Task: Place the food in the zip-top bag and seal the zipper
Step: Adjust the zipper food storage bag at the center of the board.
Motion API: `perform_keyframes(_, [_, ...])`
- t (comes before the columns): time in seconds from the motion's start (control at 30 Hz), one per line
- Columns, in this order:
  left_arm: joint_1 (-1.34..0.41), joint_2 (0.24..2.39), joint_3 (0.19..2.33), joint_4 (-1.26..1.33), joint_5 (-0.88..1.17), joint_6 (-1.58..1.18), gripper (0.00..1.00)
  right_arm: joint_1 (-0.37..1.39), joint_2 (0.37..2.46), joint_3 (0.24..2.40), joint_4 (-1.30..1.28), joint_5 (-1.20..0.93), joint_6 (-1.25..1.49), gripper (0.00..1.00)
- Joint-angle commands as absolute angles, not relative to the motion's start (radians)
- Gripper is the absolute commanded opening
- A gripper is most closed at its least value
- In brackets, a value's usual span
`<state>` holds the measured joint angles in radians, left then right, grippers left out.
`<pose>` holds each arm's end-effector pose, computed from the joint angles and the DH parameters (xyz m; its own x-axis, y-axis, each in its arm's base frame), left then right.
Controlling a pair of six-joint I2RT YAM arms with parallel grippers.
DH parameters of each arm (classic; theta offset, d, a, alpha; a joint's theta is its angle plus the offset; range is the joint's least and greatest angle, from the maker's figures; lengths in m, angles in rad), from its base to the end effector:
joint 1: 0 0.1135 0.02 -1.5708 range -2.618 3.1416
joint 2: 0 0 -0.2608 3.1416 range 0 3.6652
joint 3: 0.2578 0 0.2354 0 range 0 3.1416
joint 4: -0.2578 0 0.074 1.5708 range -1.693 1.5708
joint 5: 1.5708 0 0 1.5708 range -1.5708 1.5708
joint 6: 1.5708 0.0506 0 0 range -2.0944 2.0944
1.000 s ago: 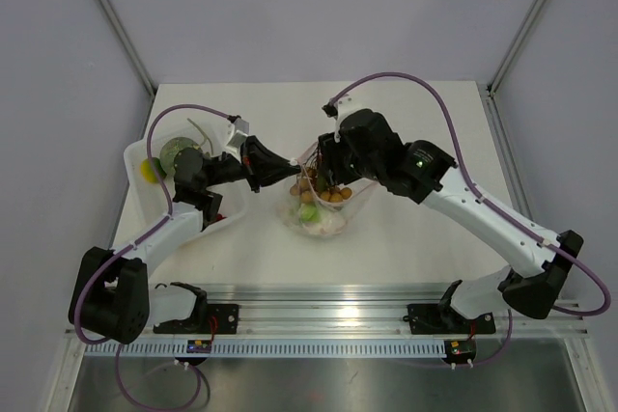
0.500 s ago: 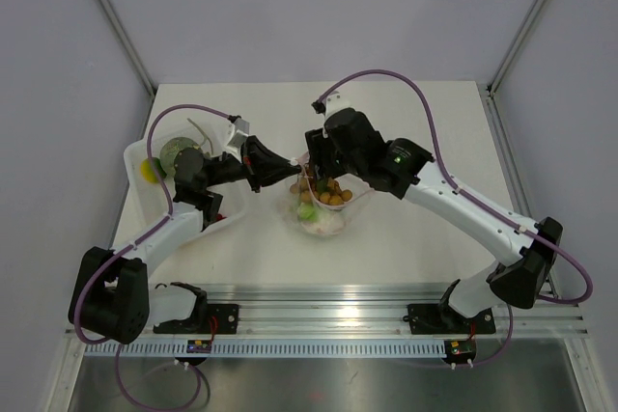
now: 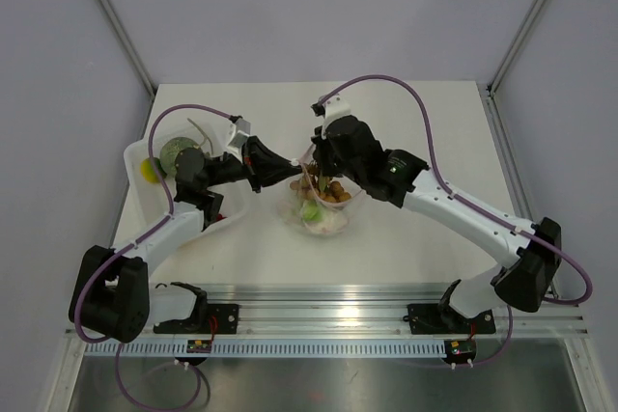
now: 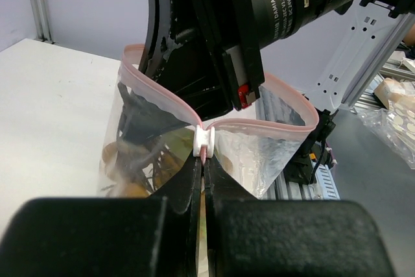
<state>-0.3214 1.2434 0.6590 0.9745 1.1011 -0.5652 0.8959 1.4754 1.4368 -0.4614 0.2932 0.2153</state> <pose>0.2217 -0.1214 0.3218 -0.1910 -0.1919 -0.9627 0.9748 0.0783 -0.2090 0.2191 0.2504 0.3656 -0.4185 -0.1956 -0.8869 -0.5114 0.8578 0.0521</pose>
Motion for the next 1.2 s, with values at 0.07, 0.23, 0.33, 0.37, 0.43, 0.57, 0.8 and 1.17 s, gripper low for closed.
perform_keyframes(0.07, [-0.327,1.246,0.68,1.052,1.1,-0.558,0.0,0.904,1.376,1.375,-0.318,0.334,0.178,0.0])
perform_keyframes(0.23, [-0.327,1.262,0.713,0.982,1.103,-0.566,0.0,0.905,1.252,1.255,-0.164,0.336,0.077,0.0])
perform_keyframes(0.33, [-0.327,1.273,0.718,0.997,1.109,-0.592,0.0,0.904,1.177,1.172,-0.046,0.312,0.008,0.0])
perform_keyframes(0.37, [-0.327,1.275,0.719,1.0,1.108,-0.597,0.0,0.904,1.161,1.131,-0.014,0.305,-0.036,0.0])
perform_keyframes(0.43, [-0.327,1.278,0.718,1.025,1.111,-0.617,0.0,0.904,1.137,1.102,0.055,0.29,-0.086,0.0])
perform_keyframes(0.57, [-0.327,1.282,0.719,1.051,1.111,-0.64,0.0,0.905,1.149,1.053,0.066,0.239,-0.109,0.0])
perform_keyframes(0.8, [-0.327,1.295,0.722,1.092,1.121,-0.675,0.0,0.911,1.166,0.947,0.127,0.225,-0.123,0.0])
perform_keyframes(1.17, [-0.327,1.347,0.715,1.262,1.129,-0.804,0.0,0.917,1.173,0.903,0.088,0.219,-0.112,0.0])
